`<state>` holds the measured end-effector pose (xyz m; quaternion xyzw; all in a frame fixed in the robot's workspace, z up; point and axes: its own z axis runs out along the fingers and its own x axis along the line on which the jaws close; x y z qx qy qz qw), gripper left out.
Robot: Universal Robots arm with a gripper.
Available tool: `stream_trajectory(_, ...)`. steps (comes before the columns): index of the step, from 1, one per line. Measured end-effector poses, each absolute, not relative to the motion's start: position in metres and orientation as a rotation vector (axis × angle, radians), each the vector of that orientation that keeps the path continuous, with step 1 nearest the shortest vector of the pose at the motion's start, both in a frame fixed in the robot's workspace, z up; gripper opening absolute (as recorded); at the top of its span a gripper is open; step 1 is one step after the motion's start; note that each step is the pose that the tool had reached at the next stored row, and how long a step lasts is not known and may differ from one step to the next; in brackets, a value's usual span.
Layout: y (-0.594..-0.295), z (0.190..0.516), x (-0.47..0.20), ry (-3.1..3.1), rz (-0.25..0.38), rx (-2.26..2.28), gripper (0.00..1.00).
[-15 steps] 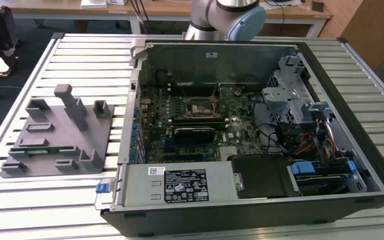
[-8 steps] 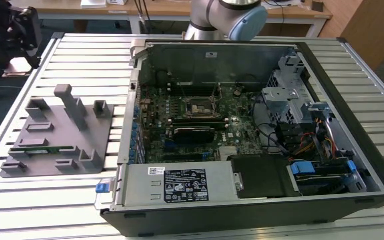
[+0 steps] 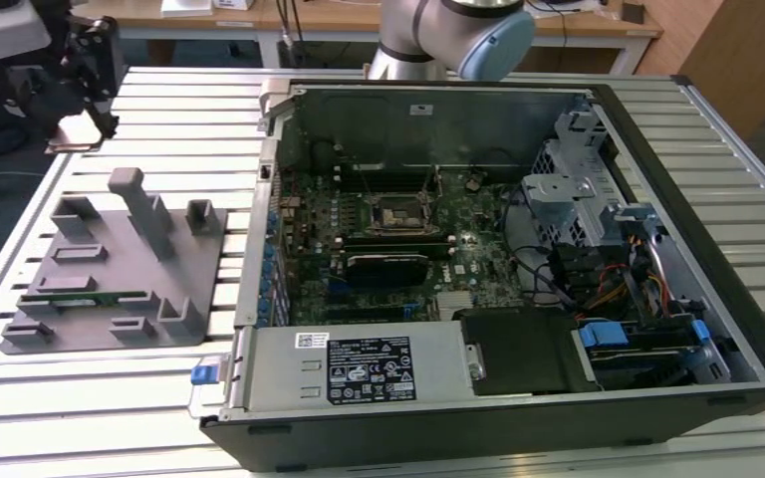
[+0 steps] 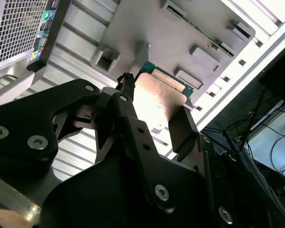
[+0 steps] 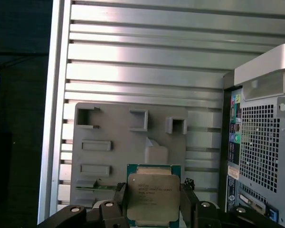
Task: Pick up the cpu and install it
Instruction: 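Pick up the cpu and move it towards the insertion slot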
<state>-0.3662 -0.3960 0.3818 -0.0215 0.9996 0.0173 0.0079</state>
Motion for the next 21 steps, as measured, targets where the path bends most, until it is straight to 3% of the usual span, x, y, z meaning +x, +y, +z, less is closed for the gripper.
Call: stream_trajectory(21, -0.393, 0.378, -0.274, 3.125, 0.054, -0.067, 0.54)
